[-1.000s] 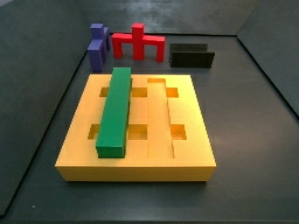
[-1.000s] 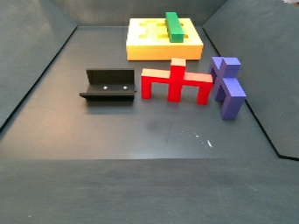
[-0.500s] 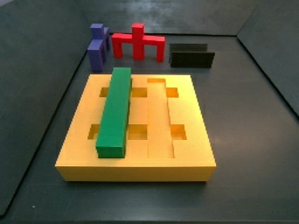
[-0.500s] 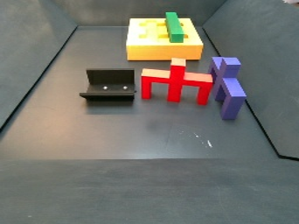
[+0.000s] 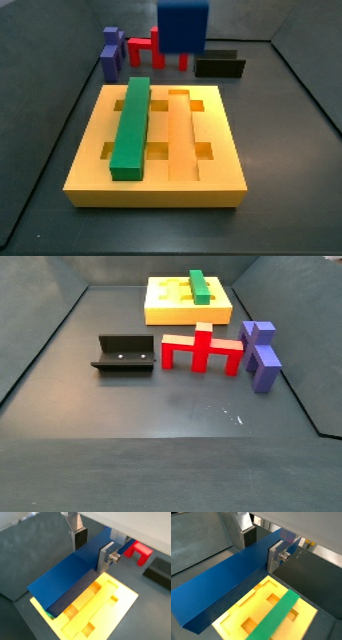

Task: Pick up the blue object. Move up. Move to above the board. Insert the blue object.
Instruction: Insert the blue object.

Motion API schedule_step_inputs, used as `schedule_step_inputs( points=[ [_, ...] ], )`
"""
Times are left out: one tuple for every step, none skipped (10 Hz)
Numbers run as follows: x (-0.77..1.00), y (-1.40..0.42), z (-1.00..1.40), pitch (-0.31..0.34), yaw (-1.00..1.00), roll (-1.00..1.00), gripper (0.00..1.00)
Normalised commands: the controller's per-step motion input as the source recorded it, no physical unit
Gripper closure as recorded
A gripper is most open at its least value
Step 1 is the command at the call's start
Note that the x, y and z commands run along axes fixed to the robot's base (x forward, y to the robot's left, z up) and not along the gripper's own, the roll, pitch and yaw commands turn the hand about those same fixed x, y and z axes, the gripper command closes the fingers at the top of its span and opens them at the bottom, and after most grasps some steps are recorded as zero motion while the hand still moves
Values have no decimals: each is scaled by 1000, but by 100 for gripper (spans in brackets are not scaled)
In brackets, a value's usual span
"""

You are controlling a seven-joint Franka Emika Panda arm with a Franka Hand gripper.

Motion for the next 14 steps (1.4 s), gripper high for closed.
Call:
schedule_step_inputs(
  points=[
    [126,-234,-1000,-106,9,-6,100],
    [117,-171,-1000,-117,14,0,100],
    [94,-140,-1000,-104,0,19,100],
    [109,-140,-1000,-87,0,50,100],
    [83,-143,-1000,-101,0,49,100],
    [37,-174,-954,-74,57,156,100],
    [14,-143,-871,-23,57,224,100],
    [0,-114,-826,0,60,233,100],
    [23,-74,-694,-10,91,110,100],
    [154,-69,-554,-10,131,96,100],
    [234,-66,-437,0,131,89,100],
    [266,-57,-326,0,94,110,100],
    [229,-20,-257,27,51,149,100],
    [0,0,-229,30,49,197,100]
  ],
)
